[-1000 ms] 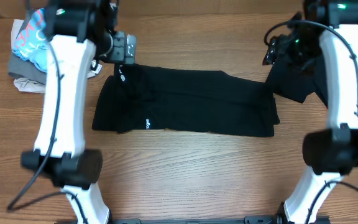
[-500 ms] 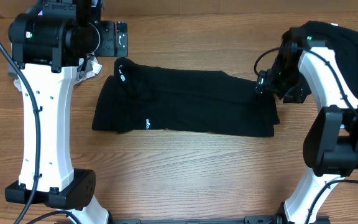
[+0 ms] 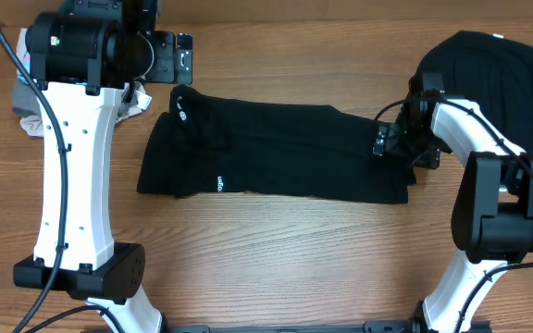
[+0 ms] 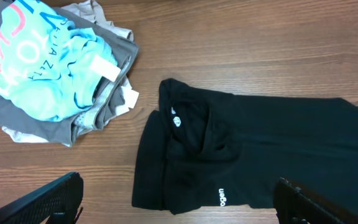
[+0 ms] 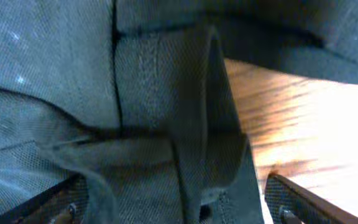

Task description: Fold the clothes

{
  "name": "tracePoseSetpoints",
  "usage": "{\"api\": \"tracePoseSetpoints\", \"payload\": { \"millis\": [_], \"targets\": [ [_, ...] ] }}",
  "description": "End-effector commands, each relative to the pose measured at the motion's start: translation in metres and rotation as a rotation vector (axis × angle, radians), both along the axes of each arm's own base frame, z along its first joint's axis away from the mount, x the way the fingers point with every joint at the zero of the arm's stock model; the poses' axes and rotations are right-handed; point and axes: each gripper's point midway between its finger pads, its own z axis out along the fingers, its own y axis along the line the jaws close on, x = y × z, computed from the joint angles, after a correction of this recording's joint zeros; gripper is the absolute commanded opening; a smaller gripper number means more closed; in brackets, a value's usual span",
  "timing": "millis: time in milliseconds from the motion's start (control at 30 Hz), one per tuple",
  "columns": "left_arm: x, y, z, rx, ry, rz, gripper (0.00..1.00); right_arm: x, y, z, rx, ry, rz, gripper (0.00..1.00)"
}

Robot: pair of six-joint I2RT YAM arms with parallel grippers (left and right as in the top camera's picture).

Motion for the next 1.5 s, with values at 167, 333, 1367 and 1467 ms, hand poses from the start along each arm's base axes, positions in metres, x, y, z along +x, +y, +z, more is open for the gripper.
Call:
{"api": "tracePoseSetpoints", "payload": {
  "millis": [167, 333, 1367, 1467],
  "targets": [
    [-0.001, 0.001, -0.003, 0.02, 0.015, 0.005, 1.0, -0.017, 0.013, -0.019, 0.08, 0.027, -0.023, 0.61],
    [-0.001, 0.001, -0.004, 0.02, 0.017, 0.005, 1.0, -0.026, 0.024, -0.024, 0.139, 0.048, -0.033, 0.04],
    [0.0, 0.001, -0.01, 0.024, 0.038, 0.005, 1.0, -0.006, 0.031, 0.097, 0.173, -0.056, 0.012, 0.04],
    [0.002, 0.001, -0.011, 0.024, 0.036, 0.005, 1.0, -0.005, 0.054, 0.097, 0.178, -0.058, 0.025, 0.04]
  ]
}}
